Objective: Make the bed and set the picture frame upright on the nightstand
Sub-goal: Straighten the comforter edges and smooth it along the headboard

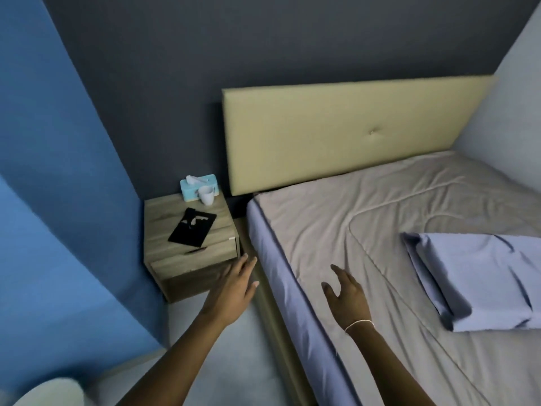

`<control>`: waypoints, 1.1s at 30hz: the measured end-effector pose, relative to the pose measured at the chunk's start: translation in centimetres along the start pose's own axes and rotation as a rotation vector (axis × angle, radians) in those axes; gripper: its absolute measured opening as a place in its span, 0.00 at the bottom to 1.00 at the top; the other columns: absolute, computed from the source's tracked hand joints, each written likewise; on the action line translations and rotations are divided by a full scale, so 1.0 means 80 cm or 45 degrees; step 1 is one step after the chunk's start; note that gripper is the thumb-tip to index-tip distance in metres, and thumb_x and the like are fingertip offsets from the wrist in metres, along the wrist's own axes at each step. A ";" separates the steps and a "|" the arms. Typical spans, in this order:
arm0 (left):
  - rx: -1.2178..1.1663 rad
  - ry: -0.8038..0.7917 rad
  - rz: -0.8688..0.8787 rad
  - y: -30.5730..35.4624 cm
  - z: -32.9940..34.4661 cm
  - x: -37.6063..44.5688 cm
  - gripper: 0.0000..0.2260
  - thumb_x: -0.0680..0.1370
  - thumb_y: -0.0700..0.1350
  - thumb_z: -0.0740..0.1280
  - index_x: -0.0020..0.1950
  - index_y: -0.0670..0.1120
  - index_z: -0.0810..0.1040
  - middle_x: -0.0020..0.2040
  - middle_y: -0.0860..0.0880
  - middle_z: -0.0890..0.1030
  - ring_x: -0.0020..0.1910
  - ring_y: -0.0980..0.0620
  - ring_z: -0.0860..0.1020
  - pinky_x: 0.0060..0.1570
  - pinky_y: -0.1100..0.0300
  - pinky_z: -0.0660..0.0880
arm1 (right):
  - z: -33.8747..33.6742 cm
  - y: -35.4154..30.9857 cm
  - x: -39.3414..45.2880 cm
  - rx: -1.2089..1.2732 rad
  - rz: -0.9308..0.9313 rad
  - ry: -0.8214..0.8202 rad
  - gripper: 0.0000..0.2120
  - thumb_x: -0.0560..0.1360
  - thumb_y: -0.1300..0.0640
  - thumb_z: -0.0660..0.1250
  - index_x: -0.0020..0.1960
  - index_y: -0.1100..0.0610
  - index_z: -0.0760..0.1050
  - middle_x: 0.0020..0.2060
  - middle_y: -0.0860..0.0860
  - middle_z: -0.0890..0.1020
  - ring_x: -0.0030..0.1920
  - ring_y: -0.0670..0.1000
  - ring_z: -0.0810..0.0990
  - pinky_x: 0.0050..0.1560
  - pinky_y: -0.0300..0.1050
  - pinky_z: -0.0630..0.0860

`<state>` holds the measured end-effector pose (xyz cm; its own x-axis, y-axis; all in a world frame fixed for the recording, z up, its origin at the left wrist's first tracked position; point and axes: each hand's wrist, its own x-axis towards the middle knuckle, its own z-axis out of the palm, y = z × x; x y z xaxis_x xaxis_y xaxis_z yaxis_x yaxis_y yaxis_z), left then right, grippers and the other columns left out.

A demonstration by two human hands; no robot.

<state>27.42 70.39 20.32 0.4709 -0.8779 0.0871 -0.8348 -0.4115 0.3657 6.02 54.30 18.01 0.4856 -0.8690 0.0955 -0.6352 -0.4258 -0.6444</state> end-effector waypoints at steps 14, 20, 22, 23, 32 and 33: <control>0.064 -0.227 0.180 -0.125 0.080 0.355 0.18 0.73 0.48 0.70 0.62 0.43 0.78 0.64 0.41 0.77 0.57 0.40 0.79 0.54 0.49 0.78 | 0.146 -0.029 0.278 0.001 0.324 -0.102 0.25 0.76 0.51 0.68 0.71 0.55 0.69 0.66 0.55 0.75 0.67 0.58 0.73 0.67 0.51 0.70; 0.252 -0.344 0.280 -0.180 0.078 0.483 0.18 0.66 0.48 0.77 0.54 0.46 0.82 0.56 0.42 0.82 0.48 0.43 0.83 0.45 0.52 0.80 | 0.187 -0.028 0.396 0.033 0.435 -0.118 0.25 0.77 0.50 0.66 0.71 0.56 0.69 0.67 0.56 0.75 0.67 0.57 0.72 0.68 0.50 0.68; 0.311 -0.366 0.266 -0.191 0.075 0.533 0.20 0.63 0.47 0.79 0.53 0.45 0.83 0.54 0.42 0.82 0.46 0.43 0.83 0.42 0.52 0.80 | 0.202 -0.029 0.436 0.032 0.481 -0.135 0.25 0.77 0.50 0.66 0.71 0.56 0.68 0.67 0.56 0.74 0.67 0.58 0.72 0.67 0.50 0.69; 0.308 -0.398 0.275 -0.196 0.079 0.550 0.20 0.64 0.46 0.78 0.54 0.44 0.82 0.55 0.41 0.82 0.47 0.42 0.82 0.44 0.51 0.80 | 0.208 -0.032 0.451 0.040 0.516 -0.132 0.25 0.77 0.50 0.66 0.71 0.56 0.68 0.67 0.57 0.75 0.67 0.59 0.72 0.67 0.50 0.69; 0.285 -0.588 0.396 -0.212 0.120 0.661 0.21 0.79 0.48 0.60 0.71 0.45 0.68 0.73 0.43 0.65 0.69 0.42 0.68 0.69 0.51 0.63 | 0.247 -0.047 0.523 0.082 0.666 -0.094 0.24 0.77 0.52 0.67 0.71 0.55 0.69 0.66 0.57 0.75 0.67 0.59 0.72 0.67 0.52 0.69; 0.290 -0.597 0.432 -0.215 0.129 0.673 0.20 0.79 0.48 0.61 0.71 0.45 0.69 0.73 0.43 0.66 0.68 0.41 0.69 0.68 0.51 0.64 | 0.250 -0.047 0.528 0.094 0.702 -0.061 0.24 0.76 0.52 0.67 0.70 0.56 0.69 0.66 0.57 0.75 0.67 0.59 0.72 0.67 0.52 0.70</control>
<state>64.18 27.67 9.19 0.0365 -0.9617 -0.2716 -0.9802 -0.0873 0.1775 40.93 24.29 9.29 0.1214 -0.9448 -0.3044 -0.7601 0.1087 -0.6407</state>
